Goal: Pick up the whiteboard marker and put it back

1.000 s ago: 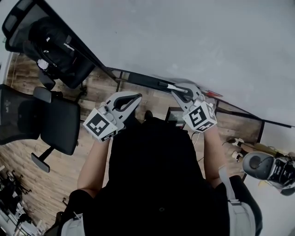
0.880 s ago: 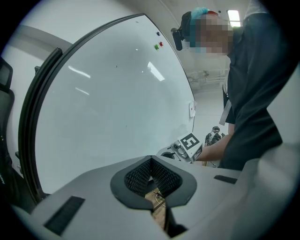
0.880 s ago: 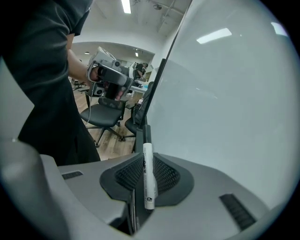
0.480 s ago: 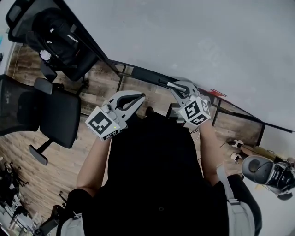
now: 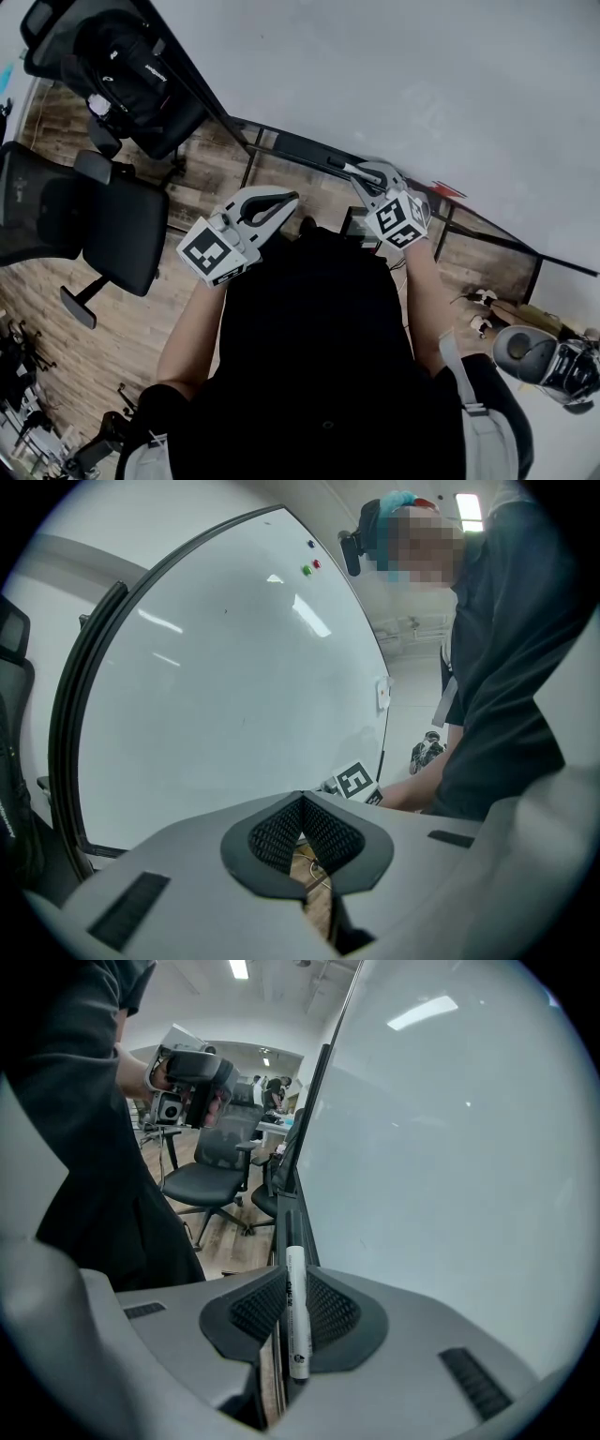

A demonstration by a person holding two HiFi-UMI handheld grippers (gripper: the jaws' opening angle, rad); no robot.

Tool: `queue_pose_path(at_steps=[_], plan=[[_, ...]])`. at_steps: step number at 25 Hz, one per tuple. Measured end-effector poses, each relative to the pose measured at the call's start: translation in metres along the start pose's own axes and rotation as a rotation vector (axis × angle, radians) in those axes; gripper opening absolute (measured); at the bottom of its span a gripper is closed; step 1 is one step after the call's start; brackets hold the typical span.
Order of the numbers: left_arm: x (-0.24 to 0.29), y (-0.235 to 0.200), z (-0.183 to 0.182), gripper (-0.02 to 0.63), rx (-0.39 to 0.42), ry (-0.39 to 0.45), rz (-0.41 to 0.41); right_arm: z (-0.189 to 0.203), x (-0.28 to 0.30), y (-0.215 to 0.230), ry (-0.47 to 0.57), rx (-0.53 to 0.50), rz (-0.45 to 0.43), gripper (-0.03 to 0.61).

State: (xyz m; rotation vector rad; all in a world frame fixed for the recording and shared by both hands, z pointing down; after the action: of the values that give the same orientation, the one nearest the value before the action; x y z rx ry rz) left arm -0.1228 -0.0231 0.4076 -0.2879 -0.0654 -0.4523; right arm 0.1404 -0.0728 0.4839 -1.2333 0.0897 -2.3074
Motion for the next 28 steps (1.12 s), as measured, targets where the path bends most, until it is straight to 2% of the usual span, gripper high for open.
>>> queue_pose_path(at_steps=[28], plan=[[-0.004, 0.005, 0.007, 0.012, -0.003, -0.004, -0.035, 0.010, 0.025, 0.002, -0.036, 0.006, -0.020, 0.072]])
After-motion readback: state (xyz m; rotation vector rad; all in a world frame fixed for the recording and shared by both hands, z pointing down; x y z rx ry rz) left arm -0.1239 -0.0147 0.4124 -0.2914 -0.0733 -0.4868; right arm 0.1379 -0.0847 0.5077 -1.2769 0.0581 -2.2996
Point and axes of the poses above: the fingertips, and each gripper's own axes: x forward along the fingers, y to its right, z out of its underside, the point moved 10 cm from there along -x, backward along the fingers, and after that the axes turned 4 degrees about -y, right-handed, at the moved point
